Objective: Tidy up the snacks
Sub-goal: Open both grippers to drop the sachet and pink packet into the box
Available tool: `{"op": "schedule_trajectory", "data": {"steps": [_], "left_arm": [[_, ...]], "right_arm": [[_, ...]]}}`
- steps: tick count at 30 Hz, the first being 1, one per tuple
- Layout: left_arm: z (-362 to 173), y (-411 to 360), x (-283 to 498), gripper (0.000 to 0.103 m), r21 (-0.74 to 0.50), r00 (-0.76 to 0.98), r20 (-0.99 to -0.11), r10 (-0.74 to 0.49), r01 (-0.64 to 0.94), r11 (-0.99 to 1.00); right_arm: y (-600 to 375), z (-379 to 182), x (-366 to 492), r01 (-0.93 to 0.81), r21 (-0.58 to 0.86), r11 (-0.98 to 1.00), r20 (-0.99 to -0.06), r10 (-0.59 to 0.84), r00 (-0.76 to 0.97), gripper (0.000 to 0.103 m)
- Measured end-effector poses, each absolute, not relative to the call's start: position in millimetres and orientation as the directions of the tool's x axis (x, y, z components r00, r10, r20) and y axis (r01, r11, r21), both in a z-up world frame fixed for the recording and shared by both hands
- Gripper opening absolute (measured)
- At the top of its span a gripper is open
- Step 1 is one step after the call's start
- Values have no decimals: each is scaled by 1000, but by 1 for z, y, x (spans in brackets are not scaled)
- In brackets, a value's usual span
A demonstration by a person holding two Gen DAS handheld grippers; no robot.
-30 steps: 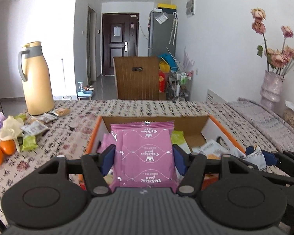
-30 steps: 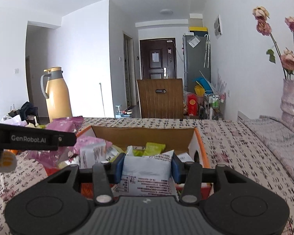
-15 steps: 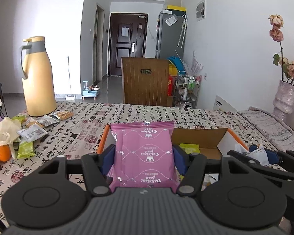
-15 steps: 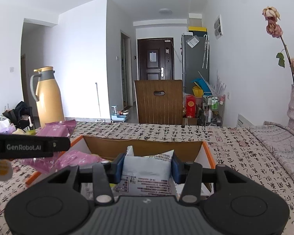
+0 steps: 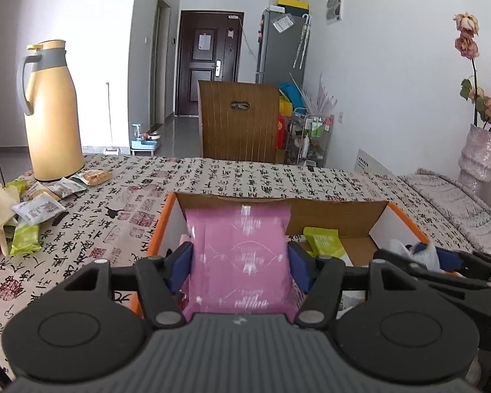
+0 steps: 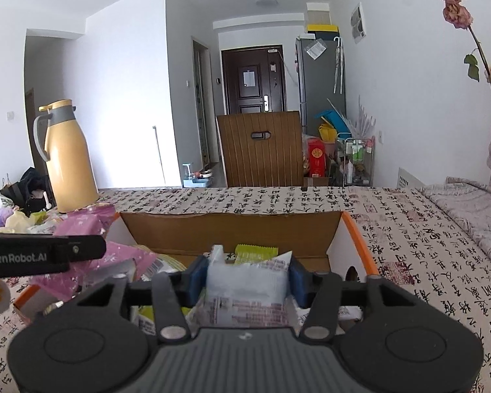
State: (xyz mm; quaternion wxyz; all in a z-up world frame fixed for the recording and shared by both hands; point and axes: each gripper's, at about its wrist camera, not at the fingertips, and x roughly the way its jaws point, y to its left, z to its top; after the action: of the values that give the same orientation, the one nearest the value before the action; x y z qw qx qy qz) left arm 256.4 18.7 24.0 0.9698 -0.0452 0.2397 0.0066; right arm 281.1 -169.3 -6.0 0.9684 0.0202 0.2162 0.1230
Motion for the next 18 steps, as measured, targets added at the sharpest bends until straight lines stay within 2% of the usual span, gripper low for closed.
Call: {"op": "schedule_trajectory", "data": {"steps": [2,4,5,7,18], "left_arm": [[27,21,253,84,-96,893,-450,-10,-38,995],[30,22,248,94,-98,904,-427,-1,-46,994],[32,22,246,102,-99,908,-418,-1,-45,994],[35,22,242,103,-104,915,-403,-1,-45,994],[59,21,209,103,-96,933,-360,-7,-30,995]], "right_arm": [[-171,-6,280,-224,90,970,-417,241,876,76],[-174,-6,278,-206,88,975,-420,223,880,93],[-175,-6,278,-195,89,977,-418,215,883,95],[-177,-4,278,-185,93,978,-416,207,886,103],[-182,13,246,-177,96,980,-399,201,895,103]]}}
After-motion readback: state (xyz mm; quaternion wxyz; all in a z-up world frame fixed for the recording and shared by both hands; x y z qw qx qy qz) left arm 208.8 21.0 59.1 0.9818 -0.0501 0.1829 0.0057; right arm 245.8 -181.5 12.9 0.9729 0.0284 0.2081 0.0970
